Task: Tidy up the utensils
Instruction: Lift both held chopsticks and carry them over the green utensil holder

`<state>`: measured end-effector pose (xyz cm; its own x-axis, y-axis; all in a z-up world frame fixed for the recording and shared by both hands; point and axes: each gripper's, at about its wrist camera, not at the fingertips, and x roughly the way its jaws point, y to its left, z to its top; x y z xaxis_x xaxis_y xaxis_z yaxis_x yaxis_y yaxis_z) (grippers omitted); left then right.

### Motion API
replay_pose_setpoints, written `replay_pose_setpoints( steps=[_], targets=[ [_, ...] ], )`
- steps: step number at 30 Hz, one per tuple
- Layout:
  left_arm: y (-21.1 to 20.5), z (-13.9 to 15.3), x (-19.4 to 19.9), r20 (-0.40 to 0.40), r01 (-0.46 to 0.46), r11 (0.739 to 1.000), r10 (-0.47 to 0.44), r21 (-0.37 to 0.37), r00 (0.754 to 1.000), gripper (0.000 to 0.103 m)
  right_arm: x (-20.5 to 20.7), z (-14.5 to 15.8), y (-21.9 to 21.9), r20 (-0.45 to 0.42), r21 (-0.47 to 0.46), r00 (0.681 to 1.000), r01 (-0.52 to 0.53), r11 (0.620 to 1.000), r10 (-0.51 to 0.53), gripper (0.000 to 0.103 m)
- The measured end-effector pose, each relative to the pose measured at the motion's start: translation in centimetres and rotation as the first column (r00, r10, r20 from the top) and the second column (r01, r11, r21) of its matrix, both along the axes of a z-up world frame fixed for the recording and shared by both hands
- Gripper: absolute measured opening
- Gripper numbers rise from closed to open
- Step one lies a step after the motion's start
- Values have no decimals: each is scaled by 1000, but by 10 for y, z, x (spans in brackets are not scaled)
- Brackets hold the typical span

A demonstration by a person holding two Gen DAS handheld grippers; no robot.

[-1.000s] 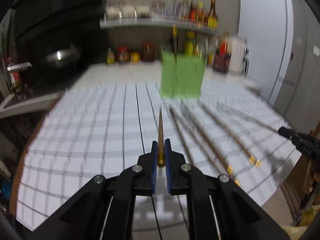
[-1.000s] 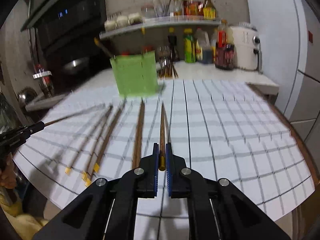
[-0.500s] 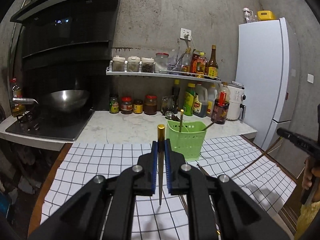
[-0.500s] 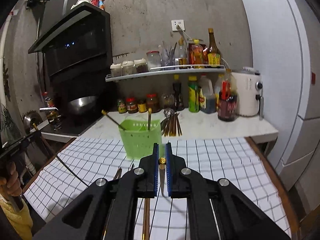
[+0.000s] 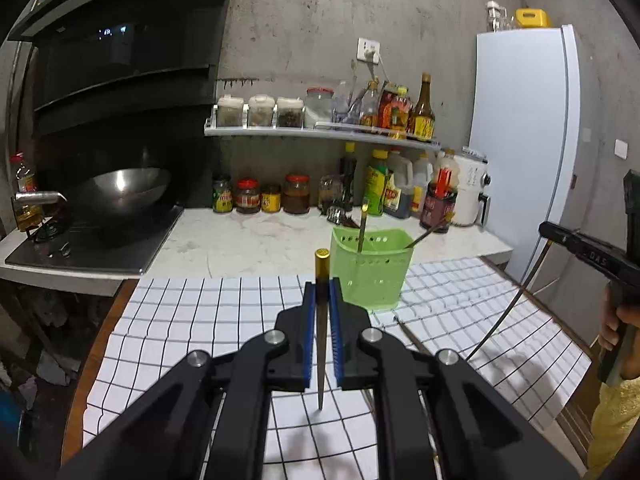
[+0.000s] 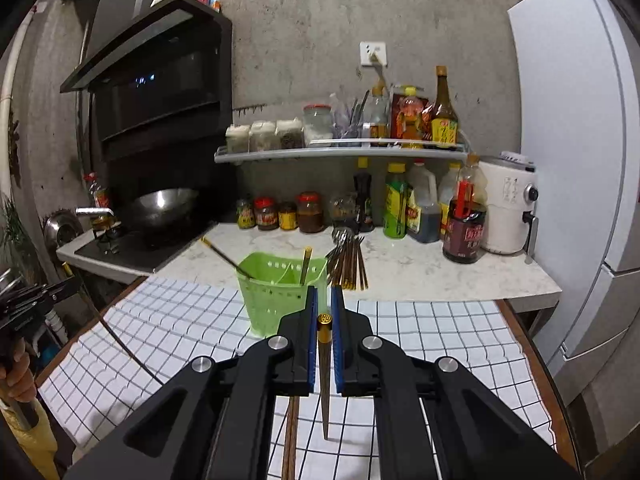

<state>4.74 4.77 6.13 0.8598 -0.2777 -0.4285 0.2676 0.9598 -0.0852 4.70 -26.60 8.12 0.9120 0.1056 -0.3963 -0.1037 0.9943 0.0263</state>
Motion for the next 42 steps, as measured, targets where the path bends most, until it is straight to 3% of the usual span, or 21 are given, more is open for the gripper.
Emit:
replay_pose_setpoints(
  steps=[6, 12, 18, 20, 27, 32, 37, 40, 42],
  targets=[
    [-8, -6, 3, -7, -2, 999, 2, 34, 1000, 7, 12, -20, 3, -94, -6, 995, -24, 1000, 24, 7],
    [-23, -34, 18, -96, -9, 995, 18, 94, 995, 7, 24, -58, 4, -194, 7, 981, -17, 1000, 18, 7],
    [-30, -77, 36, -264, 9, 993, 22, 116, 964, 7, 26, -81, 6, -248, 2, 969, -14, 1000, 14, 7],
    [-29, -84, 39, -284, 5, 994, 26, 107, 959, 6, 25, -83, 6, -253, -3, 968, -8, 1000, 7, 7],
    [-22, -77, 32, -255, 6, 997, 12, 72, 967, 6, 18, -79, 3, -216, -16, 976, 4, 1000, -8, 6],
    [-20, -54, 38, -179, 14, 1000, -10, 23, 984, 6, 27, -65, -5, -175, 4, 984, 25, 1000, -24, 6],
    [-21, 6, 59, -3, 13, 1000, -13, -21, 1000, 6, 37, -6, -7, -3, 58, 1000, -10, 998, 10, 6],
    [-24, 44, 77, 94, 24, 998, -18, -61, 995, 6, 48, 32, 0, 116, 76, 993, -42, 996, 33, 6],
    [-29, 60, 94, 118, 41, 996, -31, -81, 993, 6, 61, 51, 3, 174, 95, 984, -65, 993, 48, 6]
  ],
)
